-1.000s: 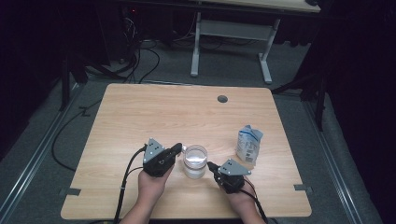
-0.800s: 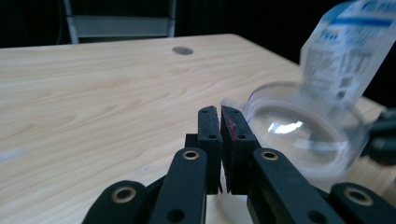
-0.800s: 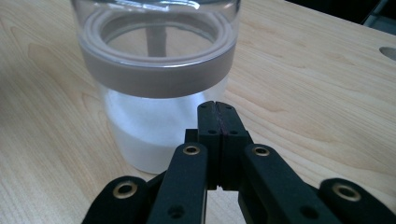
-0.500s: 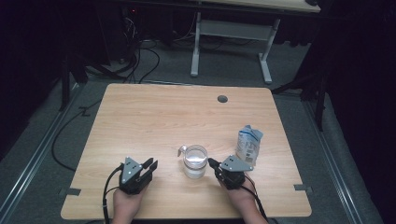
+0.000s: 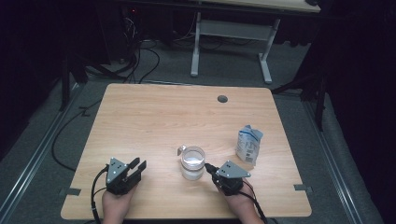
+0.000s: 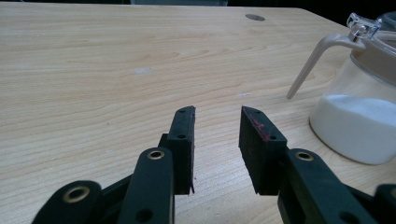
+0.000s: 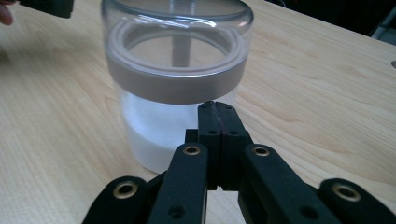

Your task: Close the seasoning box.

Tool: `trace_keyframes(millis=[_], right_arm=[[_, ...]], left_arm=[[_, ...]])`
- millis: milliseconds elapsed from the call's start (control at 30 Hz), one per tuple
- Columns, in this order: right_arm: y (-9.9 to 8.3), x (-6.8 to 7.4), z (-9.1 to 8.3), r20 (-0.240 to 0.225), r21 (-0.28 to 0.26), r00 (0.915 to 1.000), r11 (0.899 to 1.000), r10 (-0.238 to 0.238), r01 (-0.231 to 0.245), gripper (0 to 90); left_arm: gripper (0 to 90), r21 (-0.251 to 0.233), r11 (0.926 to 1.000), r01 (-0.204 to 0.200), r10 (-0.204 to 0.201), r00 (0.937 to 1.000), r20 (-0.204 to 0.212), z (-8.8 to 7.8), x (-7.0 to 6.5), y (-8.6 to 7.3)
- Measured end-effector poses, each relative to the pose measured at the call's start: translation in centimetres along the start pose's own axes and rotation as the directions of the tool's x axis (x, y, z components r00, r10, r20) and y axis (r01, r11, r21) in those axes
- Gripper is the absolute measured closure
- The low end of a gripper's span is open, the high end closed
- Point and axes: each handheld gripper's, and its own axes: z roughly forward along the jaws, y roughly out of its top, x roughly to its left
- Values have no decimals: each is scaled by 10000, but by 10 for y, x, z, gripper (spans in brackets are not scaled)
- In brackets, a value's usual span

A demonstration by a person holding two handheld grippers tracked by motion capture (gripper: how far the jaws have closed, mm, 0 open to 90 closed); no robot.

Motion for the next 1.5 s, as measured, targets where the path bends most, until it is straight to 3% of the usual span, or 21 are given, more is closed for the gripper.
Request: trace_keyframes(millis=[467,533,733,867,1167,1500], right_arm=[[3,25,4,-830,-268,9959,9991,-359,338,898],[3,22,4,-846,-239,9961,9994,-265,246,899],[3,-4,8,14,-342,9991,9985,418,-417,898],[7,-7,13,13,-454,9991,9981,427,-426,899],[9,6,10,-257,-554,9996,9984,136,-150,899],[15,36,14,-1081,-670,9933,9972,-404,333,898]], left_arm=[[663,17,10000,25,-26,9999,159,0,0,1],[662,-11,10000,70,-70,9998,162,-1,0,1],[666,29,9999,105,-105,9998,157,-1,2,1],[668,50,9999,147,-147,9998,153,-2,4,1],[672,43,9998,215,-215,9997,63,-4,8,2],[672,54,9997,251,-252,9996,109,-4,9,2]])
